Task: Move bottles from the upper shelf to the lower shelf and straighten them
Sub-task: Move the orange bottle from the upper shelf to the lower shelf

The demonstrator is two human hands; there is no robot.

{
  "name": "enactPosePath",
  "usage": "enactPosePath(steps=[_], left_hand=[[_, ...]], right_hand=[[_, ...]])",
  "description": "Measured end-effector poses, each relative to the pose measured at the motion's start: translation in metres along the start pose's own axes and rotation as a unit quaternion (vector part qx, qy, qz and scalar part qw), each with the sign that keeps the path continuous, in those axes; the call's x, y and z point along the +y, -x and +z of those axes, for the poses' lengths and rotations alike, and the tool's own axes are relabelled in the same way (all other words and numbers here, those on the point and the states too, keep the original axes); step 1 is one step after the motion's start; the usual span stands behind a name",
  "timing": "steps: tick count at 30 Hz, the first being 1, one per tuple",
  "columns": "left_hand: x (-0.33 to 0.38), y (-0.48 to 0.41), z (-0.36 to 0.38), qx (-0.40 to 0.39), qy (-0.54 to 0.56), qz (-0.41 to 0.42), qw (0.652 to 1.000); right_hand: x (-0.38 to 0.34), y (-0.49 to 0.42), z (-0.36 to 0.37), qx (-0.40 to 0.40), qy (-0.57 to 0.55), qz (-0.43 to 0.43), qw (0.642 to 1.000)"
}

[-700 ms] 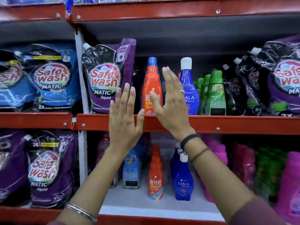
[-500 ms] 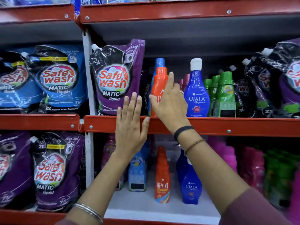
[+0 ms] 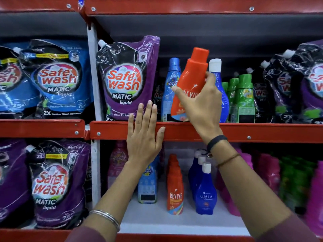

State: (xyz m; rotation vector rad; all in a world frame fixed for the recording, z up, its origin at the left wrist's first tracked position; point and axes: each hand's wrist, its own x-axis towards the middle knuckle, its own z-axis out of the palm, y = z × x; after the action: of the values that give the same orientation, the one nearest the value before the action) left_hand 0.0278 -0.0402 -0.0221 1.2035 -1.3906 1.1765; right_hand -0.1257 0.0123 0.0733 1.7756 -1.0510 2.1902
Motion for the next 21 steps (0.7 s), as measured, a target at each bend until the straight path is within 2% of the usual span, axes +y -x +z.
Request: enactPosePath(steps=[4,8,11,21], left_hand=[[0.001,0.002,0.0,0.006,0.001,0.001,1.0],[0.011,0.003,-0.003,0.003,0.027,-0.031,0.999],[0.016,0.005,-0.005,-0.002,0.033,-0.024,0.999],[0.013,0.007,0.003,0.018,0.017,0.01,1.0]], right_hand=[[-0.004,0.011,-0.027,-0.006,-0.023,0.036,0.999],[0.004,0.042,-0.047,-0.042,0.004,0.091,0.995],[0.019,0.075,-0.055,-0.065,0.025,0.123,0.99],[0.095,0.169,-0.034,-0.186,0.076,0.217,0.955]])
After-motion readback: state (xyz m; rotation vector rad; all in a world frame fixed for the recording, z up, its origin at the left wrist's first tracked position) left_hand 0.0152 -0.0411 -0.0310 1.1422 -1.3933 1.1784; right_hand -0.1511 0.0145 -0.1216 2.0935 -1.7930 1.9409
